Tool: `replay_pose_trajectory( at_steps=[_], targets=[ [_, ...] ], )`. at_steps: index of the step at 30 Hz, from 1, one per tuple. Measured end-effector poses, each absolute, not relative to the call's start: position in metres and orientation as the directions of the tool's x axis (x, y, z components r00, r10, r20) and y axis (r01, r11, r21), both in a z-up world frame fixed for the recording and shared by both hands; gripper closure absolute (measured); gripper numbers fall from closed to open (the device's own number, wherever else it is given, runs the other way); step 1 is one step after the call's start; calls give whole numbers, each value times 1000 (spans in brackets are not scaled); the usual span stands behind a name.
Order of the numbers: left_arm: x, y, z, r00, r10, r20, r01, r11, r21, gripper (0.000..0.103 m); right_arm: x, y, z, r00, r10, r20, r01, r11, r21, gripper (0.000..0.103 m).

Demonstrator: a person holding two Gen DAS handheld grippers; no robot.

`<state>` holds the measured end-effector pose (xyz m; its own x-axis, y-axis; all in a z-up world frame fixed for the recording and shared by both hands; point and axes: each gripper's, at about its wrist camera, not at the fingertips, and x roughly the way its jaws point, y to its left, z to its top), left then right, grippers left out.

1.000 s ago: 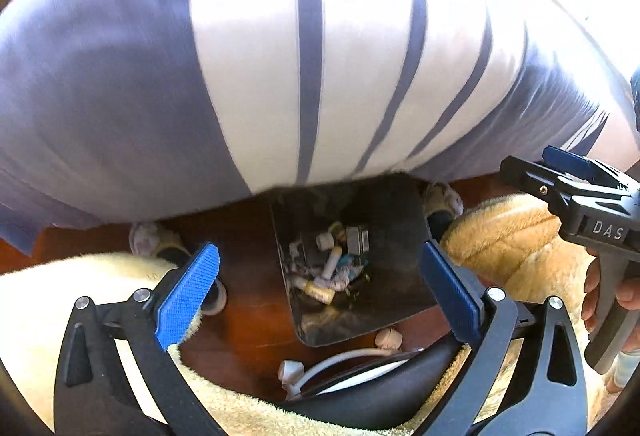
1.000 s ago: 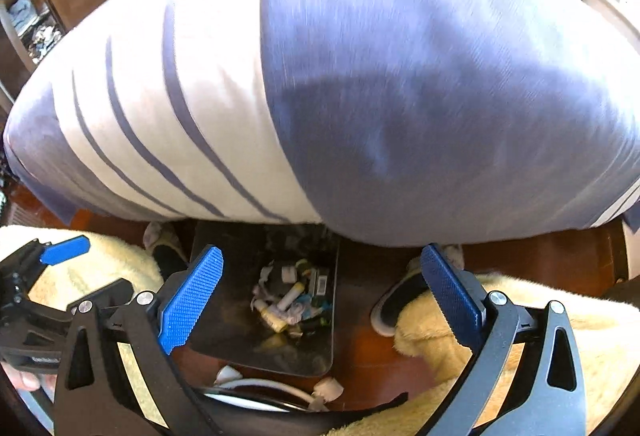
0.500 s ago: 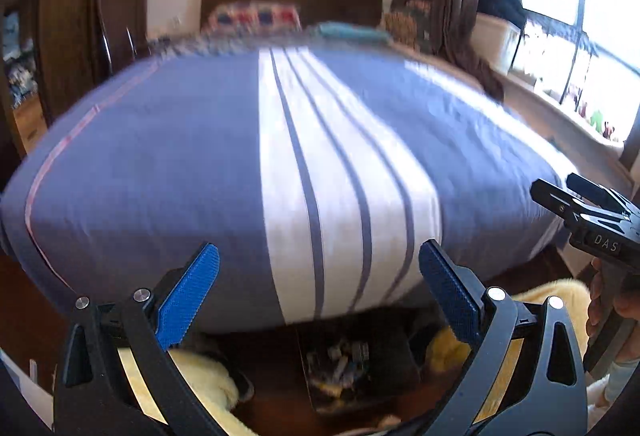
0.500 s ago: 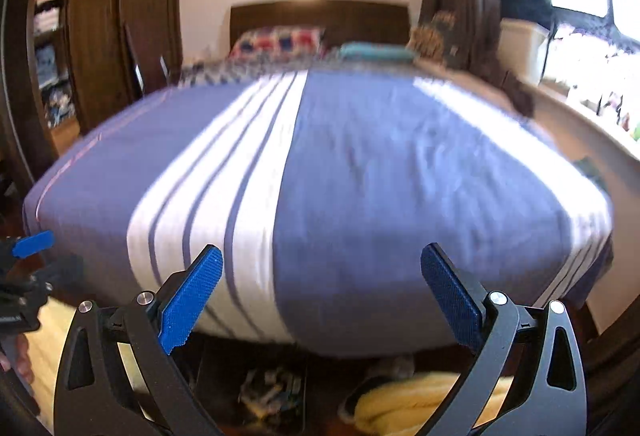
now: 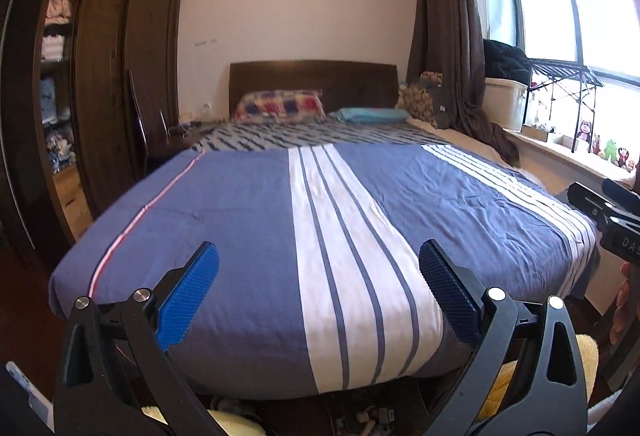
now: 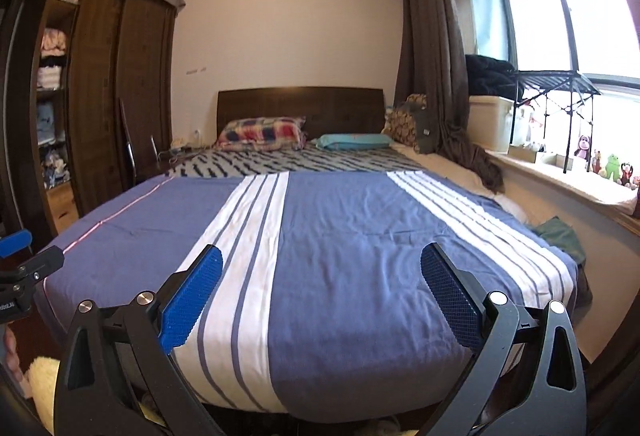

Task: Collect trash

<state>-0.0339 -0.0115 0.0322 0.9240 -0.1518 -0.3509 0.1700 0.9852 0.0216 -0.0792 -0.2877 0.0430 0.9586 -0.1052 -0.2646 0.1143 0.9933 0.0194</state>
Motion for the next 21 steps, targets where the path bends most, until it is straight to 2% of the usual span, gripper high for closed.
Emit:
replay_pose_trajectory(
  at_steps=[7,21],
  targets=[
    [-44,-12,37,931,-137,-338,155,988,26,8,-97,-275,50,957,-172,-236,162,985,-61,3],
    [-52,-5,33,932,-145,-332,156,988,5,8,-102,-274,45,959,-157,-237,155,988,-25,3]
  ],
)
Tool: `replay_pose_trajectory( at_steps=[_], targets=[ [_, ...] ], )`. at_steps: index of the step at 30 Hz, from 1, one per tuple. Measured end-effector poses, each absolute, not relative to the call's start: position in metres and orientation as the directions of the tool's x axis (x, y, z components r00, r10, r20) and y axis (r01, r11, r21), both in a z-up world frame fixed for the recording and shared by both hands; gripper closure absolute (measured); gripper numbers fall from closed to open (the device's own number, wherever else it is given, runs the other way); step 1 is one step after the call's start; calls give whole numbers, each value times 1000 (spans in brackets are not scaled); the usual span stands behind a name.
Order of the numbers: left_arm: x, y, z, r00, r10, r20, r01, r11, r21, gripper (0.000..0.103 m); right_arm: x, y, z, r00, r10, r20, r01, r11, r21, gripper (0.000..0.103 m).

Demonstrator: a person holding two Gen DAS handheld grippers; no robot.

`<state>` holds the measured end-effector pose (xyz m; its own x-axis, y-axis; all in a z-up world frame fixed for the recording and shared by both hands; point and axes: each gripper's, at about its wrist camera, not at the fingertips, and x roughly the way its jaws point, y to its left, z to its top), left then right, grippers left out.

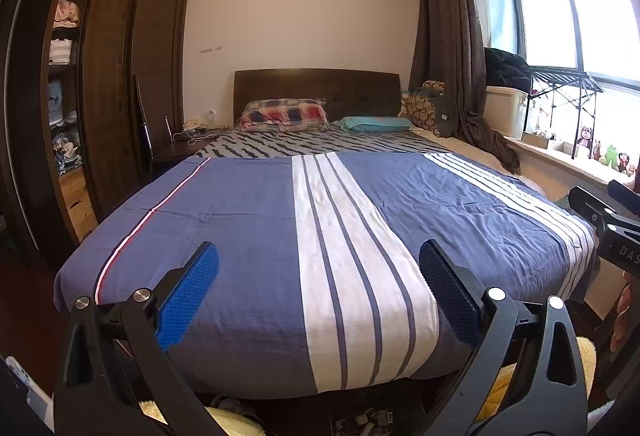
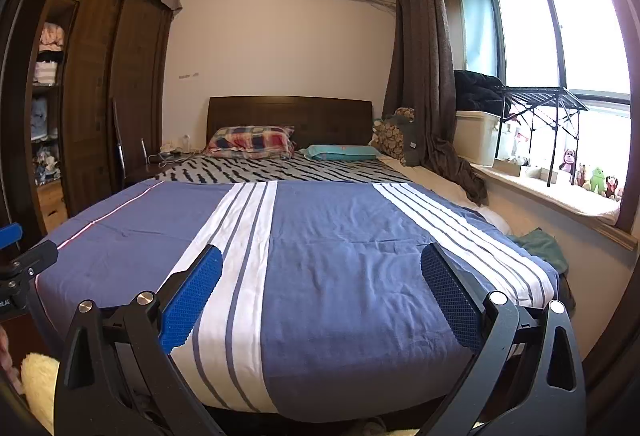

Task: Collect trash

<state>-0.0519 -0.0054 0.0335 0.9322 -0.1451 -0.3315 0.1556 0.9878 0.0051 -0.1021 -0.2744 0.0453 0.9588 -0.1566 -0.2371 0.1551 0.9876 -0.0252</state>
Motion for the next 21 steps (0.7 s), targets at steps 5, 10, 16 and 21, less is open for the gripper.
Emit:
replay_pose_trajectory(
  at_steps=[5,10,16,21],
  targets=[
    [-53,-5,34,933,-145,-329,154,988,3,8,-103,-270,45,960,-146,-240,143,989,-30,3],
    [-56,-3,36,935,-147,-323,154,988,-6,8,-104,-267,46,961,-140,-238,137,990,-31,3],
    [-57,-1,36,935,-151,-321,156,988,-10,8,-105,-266,46,962,-140,-235,137,990,-30,3],
    [-58,-1,36,935,-151,-321,155,988,-11,8,-104,-263,47,962,-135,-238,132,991,-31,3]
  ],
)
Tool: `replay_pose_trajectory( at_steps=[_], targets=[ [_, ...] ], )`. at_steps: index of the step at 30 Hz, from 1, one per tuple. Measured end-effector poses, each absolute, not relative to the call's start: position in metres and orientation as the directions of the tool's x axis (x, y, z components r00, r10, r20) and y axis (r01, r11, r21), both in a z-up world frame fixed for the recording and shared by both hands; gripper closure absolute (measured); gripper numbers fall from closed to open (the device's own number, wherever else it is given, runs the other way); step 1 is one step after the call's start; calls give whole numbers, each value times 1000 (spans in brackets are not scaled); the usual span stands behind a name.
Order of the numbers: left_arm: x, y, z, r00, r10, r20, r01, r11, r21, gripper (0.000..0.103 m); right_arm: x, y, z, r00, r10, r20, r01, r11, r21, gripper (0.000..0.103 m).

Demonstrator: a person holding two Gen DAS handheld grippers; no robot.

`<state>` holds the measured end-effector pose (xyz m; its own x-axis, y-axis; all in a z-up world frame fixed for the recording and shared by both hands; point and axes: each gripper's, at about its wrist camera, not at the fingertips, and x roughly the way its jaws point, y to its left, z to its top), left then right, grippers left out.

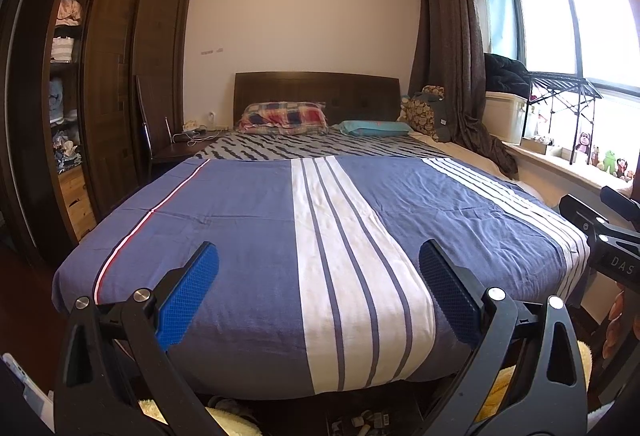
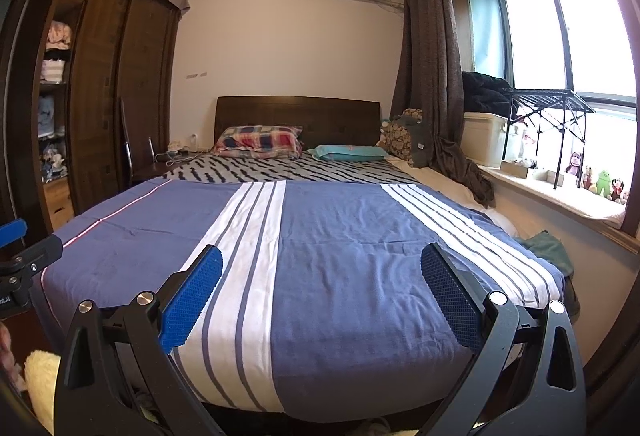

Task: Collect trash

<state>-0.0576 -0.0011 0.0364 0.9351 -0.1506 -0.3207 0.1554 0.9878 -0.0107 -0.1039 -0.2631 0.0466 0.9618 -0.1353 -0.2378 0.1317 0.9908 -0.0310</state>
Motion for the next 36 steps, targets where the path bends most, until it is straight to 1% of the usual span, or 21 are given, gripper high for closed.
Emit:
replay_pose_trajectory(
  at_steps=[36],
  targets=[
    [-61,-2,40,938,-154,-311,154,988,-23,8,-103,-261,49,963,-122,-239,117,993,-34,3]
  ],
)
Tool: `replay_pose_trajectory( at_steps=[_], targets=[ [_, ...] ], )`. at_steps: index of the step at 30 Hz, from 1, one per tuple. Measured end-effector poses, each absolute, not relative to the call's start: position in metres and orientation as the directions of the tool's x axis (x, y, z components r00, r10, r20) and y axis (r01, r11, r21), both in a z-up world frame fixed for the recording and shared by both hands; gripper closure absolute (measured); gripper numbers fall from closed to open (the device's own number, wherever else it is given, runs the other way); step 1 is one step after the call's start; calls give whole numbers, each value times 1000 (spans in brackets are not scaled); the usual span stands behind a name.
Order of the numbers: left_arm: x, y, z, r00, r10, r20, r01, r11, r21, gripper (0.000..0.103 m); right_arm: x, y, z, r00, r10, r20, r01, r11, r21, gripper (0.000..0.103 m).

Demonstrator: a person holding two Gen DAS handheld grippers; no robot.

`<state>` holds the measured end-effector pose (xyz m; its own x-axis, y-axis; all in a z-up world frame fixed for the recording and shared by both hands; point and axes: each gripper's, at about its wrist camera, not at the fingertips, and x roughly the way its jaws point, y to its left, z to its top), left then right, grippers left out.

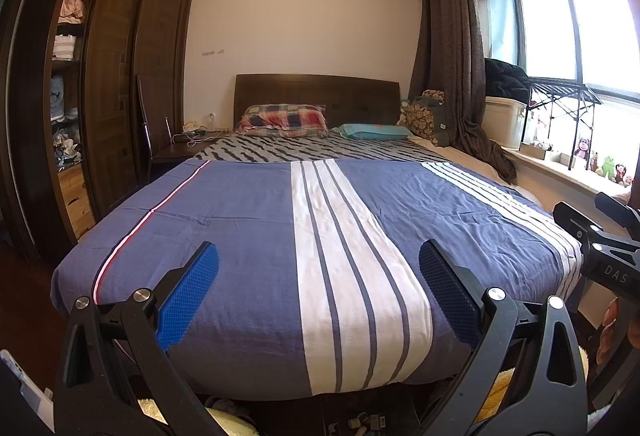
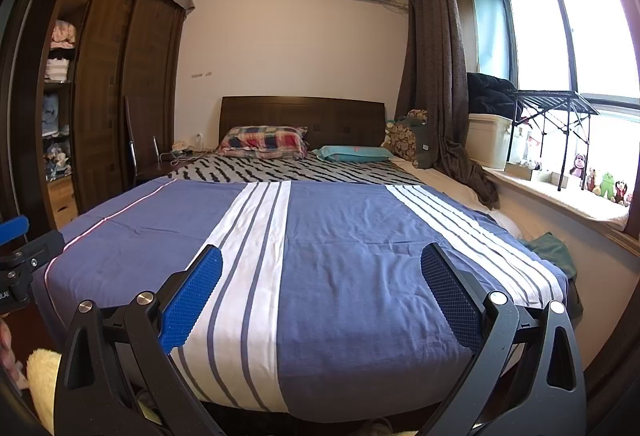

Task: Collect trash

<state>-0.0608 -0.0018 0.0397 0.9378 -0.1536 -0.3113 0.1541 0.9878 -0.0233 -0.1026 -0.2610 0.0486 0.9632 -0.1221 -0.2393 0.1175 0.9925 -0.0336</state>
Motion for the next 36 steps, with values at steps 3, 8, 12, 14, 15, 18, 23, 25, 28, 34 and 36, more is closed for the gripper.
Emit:
replay_pose_trajectory(
  at_steps=[3,8,12,14,15,18,23,25,28,34,36],
  targets=[
    [-61,-2,40,938,-154,-311,155,988,-23,8,-102,-260,48,964,-119,-239,115,993,-32,3],
    [-61,-2,40,938,-154,-311,154,988,-24,8,-102,-259,48,964,-117,-240,112,993,-34,3],
    [-61,-2,40,938,-154,-311,154,988,-24,8,-103,-259,48,964,-117,-240,112,993,-33,3],
    [-61,-1,40,938,-155,-311,155,988,-24,8,-103,-259,49,964,-118,-240,113,993,-34,3],
    [-61,-2,40,938,-155,-311,156,988,-23,8,-103,-259,49,964,-117,-241,112,993,-34,3],
    [-61,-2,40,938,-154,-311,154,988,-24,8,-103,-259,48,964,-117,-240,112,993,-34,3],
    [-61,-2,39,937,-155,-312,155,988,-25,8,-103,-259,48,963,-117,-241,112,993,-34,3],
    [-61,-1,39,937,-154,-312,154,988,-24,8,-103,-259,49,963,-117,-241,113,993,-33,3],
    [-61,-1,40,940,-155,-305,153,988,-30,8,-102,-259,48,963,-117,-242,112,993,-34,3],
    [-62,0,42,938,-167,-303,159,986,-50,8,-101,-258,47,962,-118,-246,113,993,-33,3],
    [-63,-1,43,935,-182,-303,172,983,-59,8,-100,-258,47,962,-118,-247,113,993,-34,3]
  ],
)
